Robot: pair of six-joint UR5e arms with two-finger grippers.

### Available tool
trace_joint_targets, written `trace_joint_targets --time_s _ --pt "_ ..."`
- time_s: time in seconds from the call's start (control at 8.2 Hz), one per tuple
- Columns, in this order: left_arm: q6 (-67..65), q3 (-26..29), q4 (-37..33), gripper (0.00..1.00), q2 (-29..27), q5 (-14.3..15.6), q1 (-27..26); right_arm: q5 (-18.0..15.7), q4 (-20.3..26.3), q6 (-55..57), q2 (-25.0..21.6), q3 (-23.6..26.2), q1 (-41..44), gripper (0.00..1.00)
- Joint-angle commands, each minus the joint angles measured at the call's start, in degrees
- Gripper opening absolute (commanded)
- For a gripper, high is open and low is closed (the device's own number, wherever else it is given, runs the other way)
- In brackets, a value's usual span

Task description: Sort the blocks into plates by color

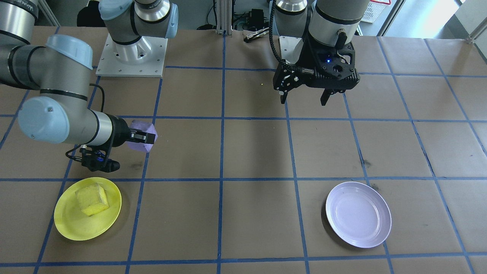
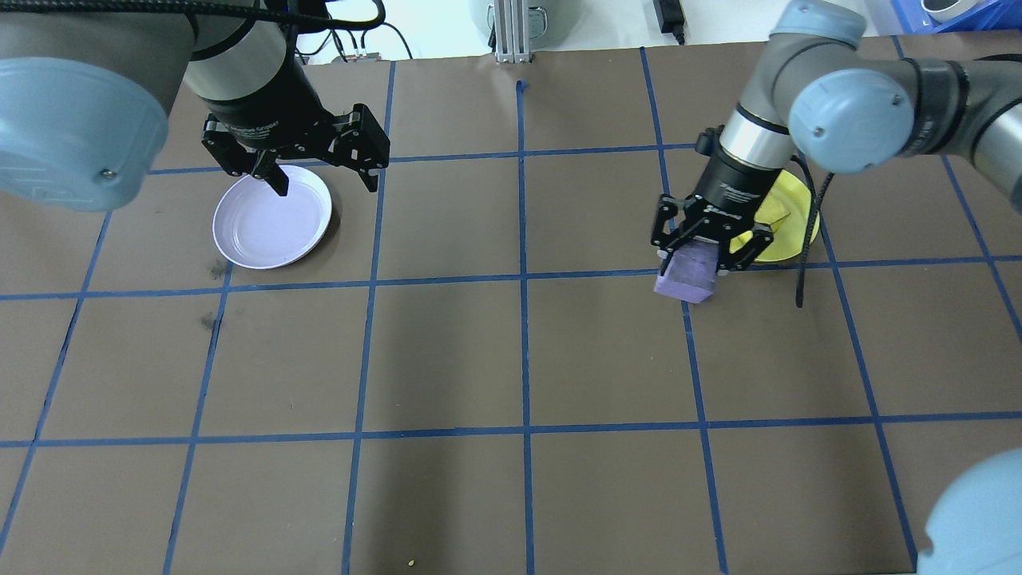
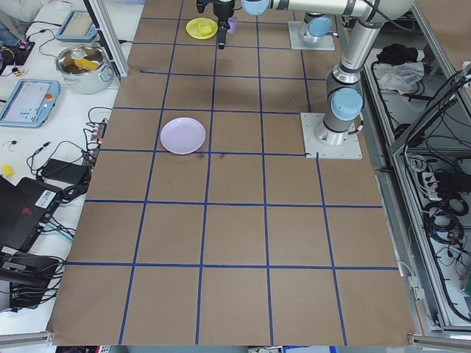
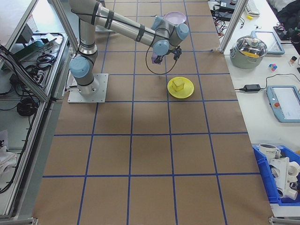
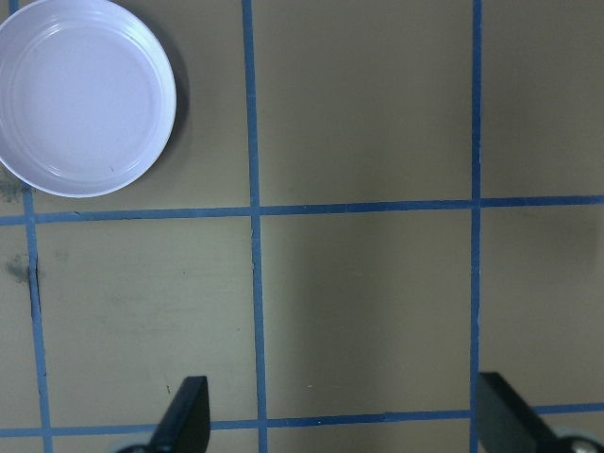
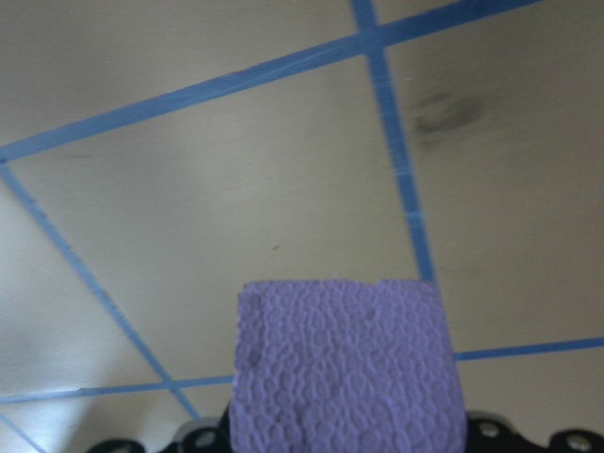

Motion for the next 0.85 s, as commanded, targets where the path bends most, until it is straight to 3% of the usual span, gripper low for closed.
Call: trace_joint_targets --time_s 0.0,0.37,0.49,0.73 --pt "0.1 0.0 -0.1 1.00 0.2 0.2 0.2 8.6 -6.1 15.1 0.6 -1.7 12.0 0.00" --pt "2.0 0.2 -0.3 1.00 0.5 0.1 0.5 10.5 -25.9 33.7 9.2 -1.9 23.4 0.00" --pt "3.8 0.2 -0.7 1.00 1.0 0.3 0.6 10.5 -29.3 35.3 11.5 -2.5 25.8 0.00" --pt "4.2 0.2 -0.9 1.00 1.8 0.5 1.6 10.4 -29.7 37.0 15.8 -6.2 28.3 0.00"
